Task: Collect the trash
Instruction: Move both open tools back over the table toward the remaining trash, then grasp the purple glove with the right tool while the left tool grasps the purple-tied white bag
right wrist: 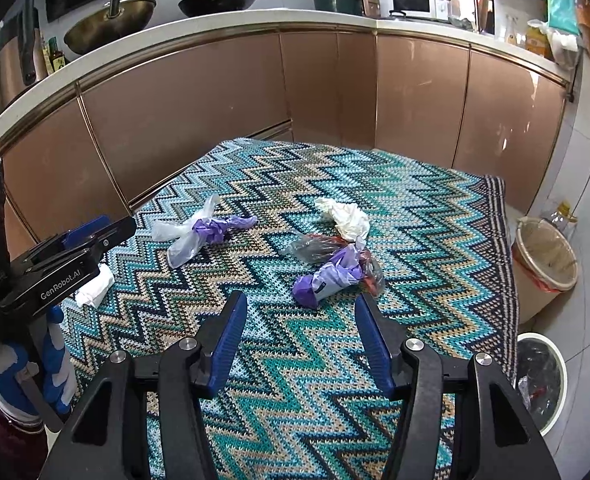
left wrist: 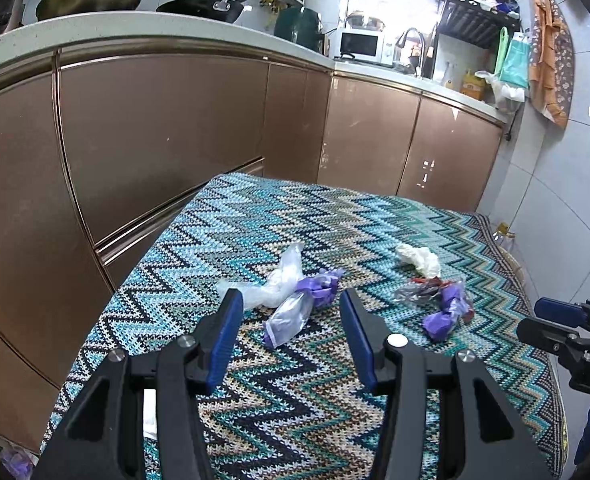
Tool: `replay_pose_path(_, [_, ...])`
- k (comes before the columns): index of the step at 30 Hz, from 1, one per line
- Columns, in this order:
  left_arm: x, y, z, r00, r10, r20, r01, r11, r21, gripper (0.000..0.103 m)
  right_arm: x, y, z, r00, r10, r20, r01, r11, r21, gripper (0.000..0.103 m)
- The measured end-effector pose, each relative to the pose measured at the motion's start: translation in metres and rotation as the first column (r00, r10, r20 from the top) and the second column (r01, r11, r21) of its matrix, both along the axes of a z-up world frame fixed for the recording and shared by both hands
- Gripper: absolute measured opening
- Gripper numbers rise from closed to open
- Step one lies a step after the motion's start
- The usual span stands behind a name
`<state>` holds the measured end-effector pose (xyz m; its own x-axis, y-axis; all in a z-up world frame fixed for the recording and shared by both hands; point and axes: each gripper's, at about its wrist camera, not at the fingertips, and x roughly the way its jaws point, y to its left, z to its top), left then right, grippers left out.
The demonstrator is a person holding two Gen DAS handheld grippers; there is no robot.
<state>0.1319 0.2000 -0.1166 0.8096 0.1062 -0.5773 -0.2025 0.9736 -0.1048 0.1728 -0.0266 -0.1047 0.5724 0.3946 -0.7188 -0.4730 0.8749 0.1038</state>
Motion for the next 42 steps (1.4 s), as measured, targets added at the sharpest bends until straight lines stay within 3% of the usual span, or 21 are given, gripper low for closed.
replay_pose_path(22, [0.037, 0.014, -0.033, 0.993, 0.061, -0.097, -0.059, 0.998, 0.018, 0.048, 0.062, 0.012, -0.043, 0.996, 0.025, -0.088, -0.023, 1.0, 0.016, 0.063])
replay_pose_path(34, [0.029, 0.076, -0.025, 0.977, 0.198, -0.081, -0.198, 0.98, 0.016, 0.048, 0.082, 0.016, -0.072, 0.989, 0.037, -0.141, -0.034, 0.999, 0.026, 0.063])
replay_pose_path(38, [0.034, 0.078, -0.029, 0.983, 0.161, -0.093, -0.162, 0.987, -0.004, 0.048, 0.091, 0.015, -0.077, 0.987, 0.036, -0.155, -0.027, 0.998, 0.058, 0.063])
replay_pose_path(42, [0.046, 0.053, -0.035, 0.994, -0.006, -0.108, -0.003, 0.997, -0.083, 0.048, 0.099, 0.017, -0.081, 0.985, 0.036, -0.167, -0.024, 0.997, 0.073, 0.063])
